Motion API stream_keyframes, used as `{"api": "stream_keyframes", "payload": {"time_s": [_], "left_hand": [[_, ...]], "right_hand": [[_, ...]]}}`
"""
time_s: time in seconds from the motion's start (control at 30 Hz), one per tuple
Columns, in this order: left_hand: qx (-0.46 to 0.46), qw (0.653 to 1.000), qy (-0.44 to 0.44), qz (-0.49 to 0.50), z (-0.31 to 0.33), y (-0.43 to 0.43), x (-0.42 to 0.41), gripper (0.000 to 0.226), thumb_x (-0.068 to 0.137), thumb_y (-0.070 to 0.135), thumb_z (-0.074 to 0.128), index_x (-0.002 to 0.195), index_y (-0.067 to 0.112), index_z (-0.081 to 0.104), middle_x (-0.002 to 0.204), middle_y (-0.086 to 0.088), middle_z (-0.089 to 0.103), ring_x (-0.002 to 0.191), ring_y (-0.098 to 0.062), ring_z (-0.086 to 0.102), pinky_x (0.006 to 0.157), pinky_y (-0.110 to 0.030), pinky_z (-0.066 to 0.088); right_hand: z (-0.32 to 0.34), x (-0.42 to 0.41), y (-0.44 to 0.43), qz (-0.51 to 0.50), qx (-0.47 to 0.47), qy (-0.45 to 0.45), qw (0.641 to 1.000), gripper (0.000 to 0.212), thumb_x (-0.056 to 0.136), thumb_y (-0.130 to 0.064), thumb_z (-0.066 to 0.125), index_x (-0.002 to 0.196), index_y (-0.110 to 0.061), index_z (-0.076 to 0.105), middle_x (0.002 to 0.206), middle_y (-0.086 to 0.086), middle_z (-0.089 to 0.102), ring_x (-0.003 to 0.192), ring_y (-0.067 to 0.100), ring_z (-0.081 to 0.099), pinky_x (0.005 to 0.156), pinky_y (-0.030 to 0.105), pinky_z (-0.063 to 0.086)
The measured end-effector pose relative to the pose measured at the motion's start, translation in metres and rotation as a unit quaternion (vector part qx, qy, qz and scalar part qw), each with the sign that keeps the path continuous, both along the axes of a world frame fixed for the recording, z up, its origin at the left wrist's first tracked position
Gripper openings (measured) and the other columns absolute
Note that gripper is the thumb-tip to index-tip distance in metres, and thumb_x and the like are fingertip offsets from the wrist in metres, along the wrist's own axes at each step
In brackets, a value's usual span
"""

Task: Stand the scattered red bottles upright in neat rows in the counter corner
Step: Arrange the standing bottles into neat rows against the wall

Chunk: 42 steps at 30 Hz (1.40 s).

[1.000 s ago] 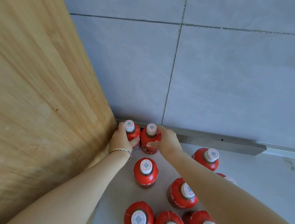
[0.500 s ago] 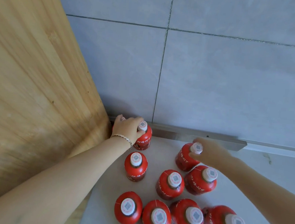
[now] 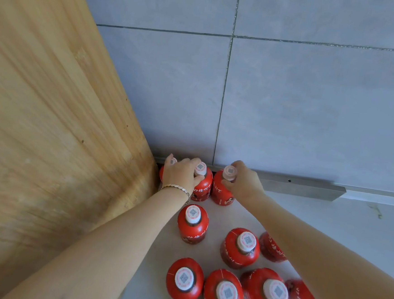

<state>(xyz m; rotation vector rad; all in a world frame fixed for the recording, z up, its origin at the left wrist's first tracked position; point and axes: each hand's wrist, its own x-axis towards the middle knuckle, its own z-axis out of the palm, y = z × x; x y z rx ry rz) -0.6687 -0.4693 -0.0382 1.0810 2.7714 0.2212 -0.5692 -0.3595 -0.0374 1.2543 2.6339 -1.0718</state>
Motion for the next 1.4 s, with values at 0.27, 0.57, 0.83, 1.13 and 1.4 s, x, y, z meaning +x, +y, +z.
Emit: {"api": "stream_keyframes", "payload": {"time_s": [0.27, 0.57, 0.83, 1.13, 1.4], "left_hand": [[0.049, 0.999, 0.013, 0.019, 0.005, -0.014, 0.013, 0.028, 0.089, 0.023, 0.052, 0.117, 0.018, 0.055, 0.117, -0.003, 0.064, 0.113, -0.026, 0.055, 0.101, -0.034, 0.035], [0.017, 0.986, -0.146, 0.074, 0.01, -0.054, 0.028, 0.019, 0.089, 0.014, 0.048, 0.102, 0.013, 0.061, 0.106, -0.011, 0.064, 0.098, -0.03, 0.059, 0.085, -0.034, 0.047], [-0.05, 0.976, -0.2, 0.066, -0.002, -0.071, 0.045, 0.027, 0.09, 0.018, 0.047, 0.112, 0.015, 0.061, 0.122, -0.004, 0.064, 0.113, -0.023, 0.058, 0.096, -0.032, 0.046], [-0.059, 0.974, -0.206, 0.075, 0.001, -0.085, 0.048, 0.025, 0.091, 0.017, 0.048, 0.111, 0.012, 0.061, 0.12, -0.005, 0.065, 0.112, -0.022, 0.059, 0.097, -0.031, 0.047], [-0.1, 0.973, -0.205, 0.027, 0.025, -0.089, 0.088, 0.038, 0.091, 0.04, 0.047, 0.119, 0.016, 0.054, 0.124, -0.003, 0.061, 0.113, -0.022, 0.057, 0.093, -0.033, 0.046]], "right_hand": [[0.01, 0.033, -0.062, 0.252, 0.014, -0.065, 0.966, 0.075, 0.075, -0.037, 0.072, 0.139, -0.03, 0.032, 0.125, 0.003, 0.05, 0.114, 0.024, 0.054, 0.095, 0.041, 0.049], [0.009, 0.042, -0.057, 0.165, 0.003, -0.064, 0.984, 0.036, 0.08, -0.028, 0.067, 0.109, -0.015, 0.052, 0.099, 0.004, 0.06, 0.094, 0.026, 0.059, 0.077, 0.034, 0.046], [0.016, 0.066, 0.017, -0.051, 0.027, -0.027, 0.998, 0.019, 0.078, -0.02, 0.064, 0.087, -0.009, 0.052, 0.086, 0.01, 0.059, 0.077, 0.025, 0.054, 0.064, 0.031, 0.042], [0.007, 0.048, 0.034, -0.094, -0.034, 0.008, 0.995, 0.042, 0.09, -0.031, 0.055, 0.114, 0.003, 0.052, 0.109, 0.021, 0.065, 0.098, 0.035, 0.061, 0.069, 0.03, 0.041], [0.041, 0.097, -0.028, 0.114, 0.006, -0.048, 0.992, 0.042, 0.089, -0.029, 0.058, 0.124, -0.008, 0.051, 0.112, 0.011, 0.064, 0.093, 0.025, 0.059, 0.076, 0.028, 0.045]]}}
